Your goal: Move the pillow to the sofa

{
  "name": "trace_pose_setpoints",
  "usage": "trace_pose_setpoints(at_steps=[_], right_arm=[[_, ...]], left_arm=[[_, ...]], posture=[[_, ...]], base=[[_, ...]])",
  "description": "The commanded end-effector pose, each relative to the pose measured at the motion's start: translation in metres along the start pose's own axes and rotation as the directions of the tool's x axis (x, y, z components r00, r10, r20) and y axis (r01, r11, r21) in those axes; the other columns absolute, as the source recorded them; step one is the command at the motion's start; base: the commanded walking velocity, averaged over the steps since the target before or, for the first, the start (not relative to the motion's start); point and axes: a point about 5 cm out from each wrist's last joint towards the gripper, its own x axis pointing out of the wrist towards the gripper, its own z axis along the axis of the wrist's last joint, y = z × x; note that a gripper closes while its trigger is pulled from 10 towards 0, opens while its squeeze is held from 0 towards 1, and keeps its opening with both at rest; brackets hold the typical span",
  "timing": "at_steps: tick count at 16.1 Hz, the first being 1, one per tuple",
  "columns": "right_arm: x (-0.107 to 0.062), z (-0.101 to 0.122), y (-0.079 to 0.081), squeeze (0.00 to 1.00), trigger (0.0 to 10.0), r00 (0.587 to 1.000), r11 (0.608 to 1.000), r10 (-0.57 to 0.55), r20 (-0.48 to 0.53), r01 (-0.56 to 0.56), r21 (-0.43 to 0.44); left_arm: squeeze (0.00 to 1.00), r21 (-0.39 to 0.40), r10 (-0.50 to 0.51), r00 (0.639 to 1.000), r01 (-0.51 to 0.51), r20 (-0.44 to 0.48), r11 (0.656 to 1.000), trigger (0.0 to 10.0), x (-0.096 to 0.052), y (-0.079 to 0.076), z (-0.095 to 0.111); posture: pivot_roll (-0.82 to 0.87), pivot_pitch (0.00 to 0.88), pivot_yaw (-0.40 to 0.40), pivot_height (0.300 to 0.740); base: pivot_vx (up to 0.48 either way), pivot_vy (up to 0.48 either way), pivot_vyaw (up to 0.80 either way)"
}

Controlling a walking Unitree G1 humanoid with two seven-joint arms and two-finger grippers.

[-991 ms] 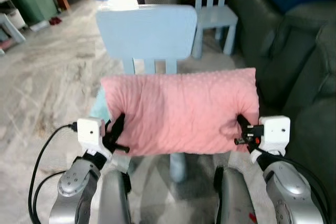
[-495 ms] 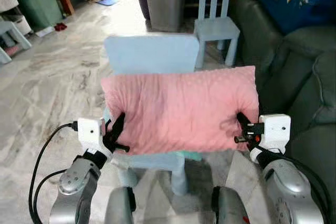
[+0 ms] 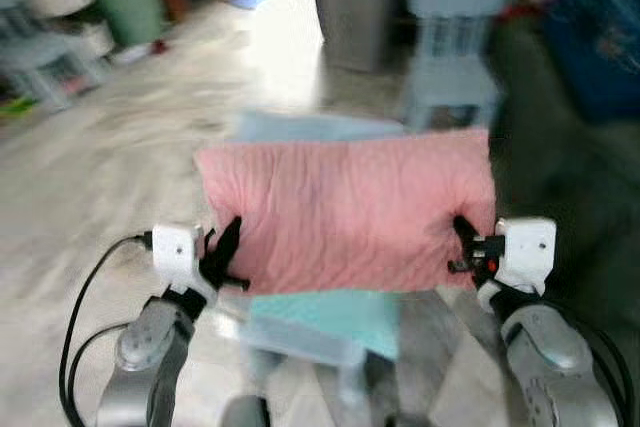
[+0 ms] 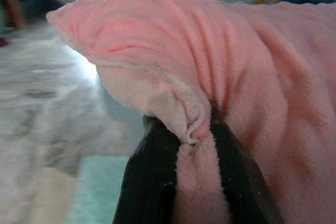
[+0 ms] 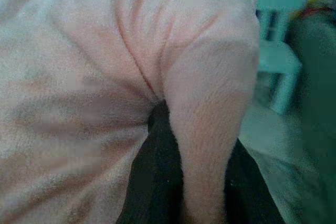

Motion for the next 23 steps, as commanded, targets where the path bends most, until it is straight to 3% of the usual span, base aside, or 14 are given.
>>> trace_pose_setpoints(at_steps=[1,17,23], right_arm=[[0.001,0.011,0.002,0.0,10.0,0.999,1.0,0.009,0.047,-0.009,-0.005],[0.001,0.013,0.003,0.0,10.0,0.999,1.0,0.011,0.045,-0.011,0.003],[0.001,0.009,0.007,0.0,10.0,0.999,0.999,0.034,0.018,-0.034,0.015]], left_arm=[[0.0,0.018,0.009,1.0,-0.009,0.007,1.0,10.0,-0.001,0.004,0.002],[0.0,0.042,0.087,0.996,-0.086,-0.025,0.995,10.0,0.0,0.011,0.001],[0.0,0.031,0.128,0.992,-0.128,-0.019,0.991,10.0,0.013,0.012,0.01]], posture=[[-0.18,0.0,0.058,0.74],[-0.18,0.0,0.053,0.74],[-0.18,0.0,0.042,0.74]], base=[[0.0,0.0,0.0],[0.0,0.0,0.0],[0.0,0.0,0.0]])
